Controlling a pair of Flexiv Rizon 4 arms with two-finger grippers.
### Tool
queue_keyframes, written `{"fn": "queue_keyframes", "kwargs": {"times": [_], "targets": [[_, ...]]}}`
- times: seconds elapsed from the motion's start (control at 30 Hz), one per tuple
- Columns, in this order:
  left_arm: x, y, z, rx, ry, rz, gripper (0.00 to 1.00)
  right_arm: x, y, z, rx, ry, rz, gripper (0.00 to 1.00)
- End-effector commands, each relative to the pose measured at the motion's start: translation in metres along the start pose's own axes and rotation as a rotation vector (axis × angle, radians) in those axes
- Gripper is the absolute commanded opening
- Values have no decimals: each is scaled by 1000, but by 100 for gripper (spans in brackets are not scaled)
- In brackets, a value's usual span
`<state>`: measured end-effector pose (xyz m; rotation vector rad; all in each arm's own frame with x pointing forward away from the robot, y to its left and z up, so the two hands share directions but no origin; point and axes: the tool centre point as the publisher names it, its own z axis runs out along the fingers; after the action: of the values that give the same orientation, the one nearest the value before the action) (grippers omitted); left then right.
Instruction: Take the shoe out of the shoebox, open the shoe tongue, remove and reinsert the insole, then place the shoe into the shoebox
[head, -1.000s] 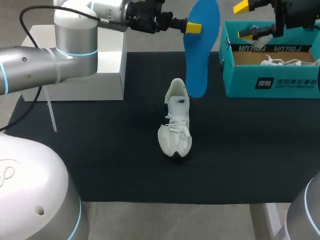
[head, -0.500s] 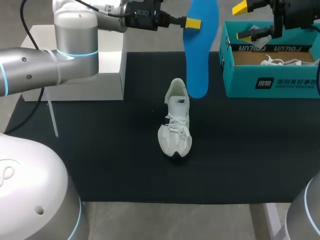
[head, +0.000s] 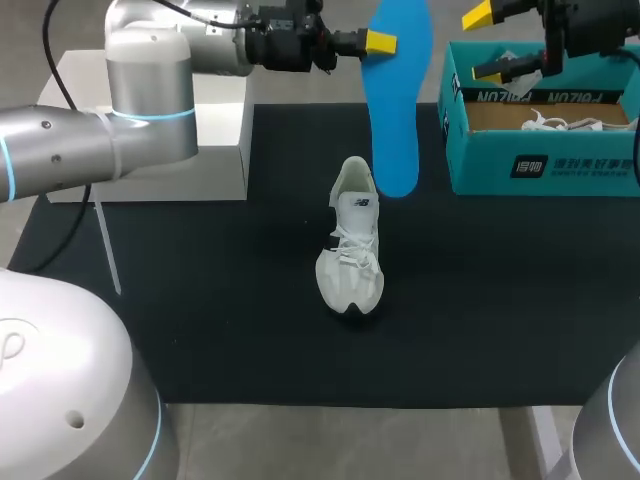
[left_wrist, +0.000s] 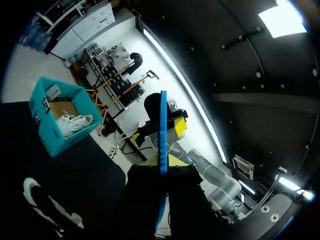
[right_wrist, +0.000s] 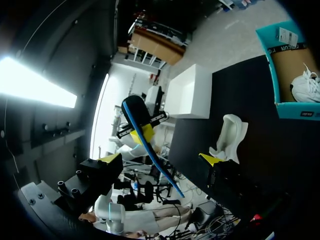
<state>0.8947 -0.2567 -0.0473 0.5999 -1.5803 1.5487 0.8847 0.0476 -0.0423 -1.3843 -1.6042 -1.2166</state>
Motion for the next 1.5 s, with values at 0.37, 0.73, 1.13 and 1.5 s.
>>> {"fn": "queue_keyframes", "kwargs": {"times": [0.37, 0.73, 1.13, 1.5], "targets": [[-6, 2, 0, 27, 59, -128, 0, 4, 4, 5, 29, -131, 76, 100], [-24, 6, -17, 23, -237, -365, 0, 17, 5, -8, -2, -416, 249, 100], [-24, 6, -17, 23, -237, -365, 0, 52, 6, 10, 78, -813, 279, 100], [-32, 11, -24, 51, -179, -553, 0, 71, 6, 27, 57, -977, 177, 100]]}}
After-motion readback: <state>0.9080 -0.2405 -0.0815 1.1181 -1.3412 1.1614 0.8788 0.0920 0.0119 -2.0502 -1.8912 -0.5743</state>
